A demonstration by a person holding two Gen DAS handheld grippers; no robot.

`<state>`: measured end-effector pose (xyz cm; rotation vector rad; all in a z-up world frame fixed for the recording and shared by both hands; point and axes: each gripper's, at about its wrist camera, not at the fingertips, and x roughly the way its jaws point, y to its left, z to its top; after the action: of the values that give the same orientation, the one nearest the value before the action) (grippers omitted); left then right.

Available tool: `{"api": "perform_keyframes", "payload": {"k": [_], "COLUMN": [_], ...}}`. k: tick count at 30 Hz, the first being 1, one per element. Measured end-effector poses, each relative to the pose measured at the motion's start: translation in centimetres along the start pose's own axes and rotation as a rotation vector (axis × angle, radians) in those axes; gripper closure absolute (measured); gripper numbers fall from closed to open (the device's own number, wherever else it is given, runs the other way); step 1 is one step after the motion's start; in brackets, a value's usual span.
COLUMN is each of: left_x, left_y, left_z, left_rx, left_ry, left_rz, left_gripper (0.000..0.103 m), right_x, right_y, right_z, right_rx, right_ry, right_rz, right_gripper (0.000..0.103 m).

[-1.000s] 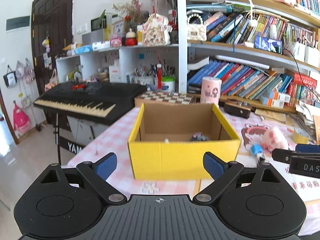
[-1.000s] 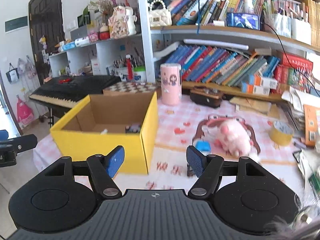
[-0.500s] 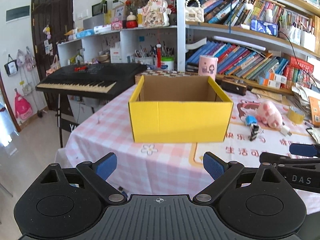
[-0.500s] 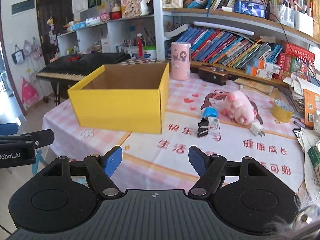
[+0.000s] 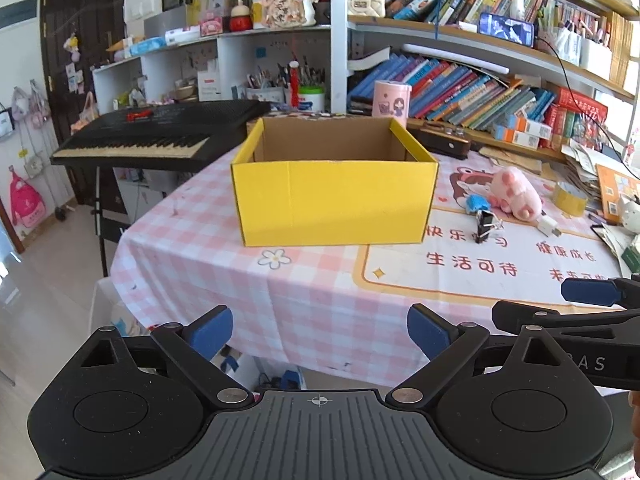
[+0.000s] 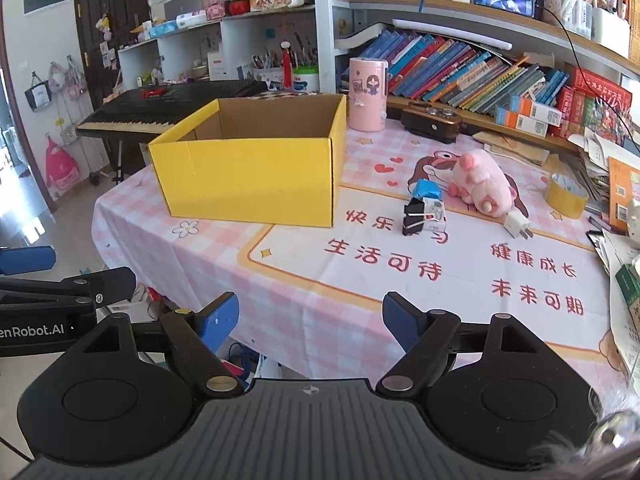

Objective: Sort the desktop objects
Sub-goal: 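Withdraw both tools from the box toward the white charger and binder clip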

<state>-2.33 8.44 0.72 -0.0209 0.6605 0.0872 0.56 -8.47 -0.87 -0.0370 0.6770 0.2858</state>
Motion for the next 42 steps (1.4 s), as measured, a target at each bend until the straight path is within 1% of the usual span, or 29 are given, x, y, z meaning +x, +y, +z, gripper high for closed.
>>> {"api": "perform_keyframes", "payload": {"k": [19, 28, 35, 42], "left_x": [1.6, 3.0, 4.5, 6.2], "left_y": [-3.8, -5.4, -7.5, -9.7], "left_z": [0.1, 1.1, 2.1, 3.4], "left_rx": [0.079, 0.085, 0.093, 0.092], "left_ry": [0.034, 0.04, 0.048, 0.063], "left_rz": [-0.136, -0.155, -0.172, -0.166], "left_gripper": [0.007, 0.007, 0.007, 0.007], "right_x": [-1.2, -0.6, 0.4, 1.8], "right_y": [-3.5, -5.1, -7.8, -10.4], "right_z": [-1.5, -1.0, -0.2, 0.9], "right_rx": [0.091, 0.097, 0.115, 0.111], "right_ry": [0.033, 0.044, 0.061, 0.078], "right_rz": [-0.131, -0.142, -0.159, -0.142], "right_gripper": [0.024, 0.024, 0.024, 0.024]}}
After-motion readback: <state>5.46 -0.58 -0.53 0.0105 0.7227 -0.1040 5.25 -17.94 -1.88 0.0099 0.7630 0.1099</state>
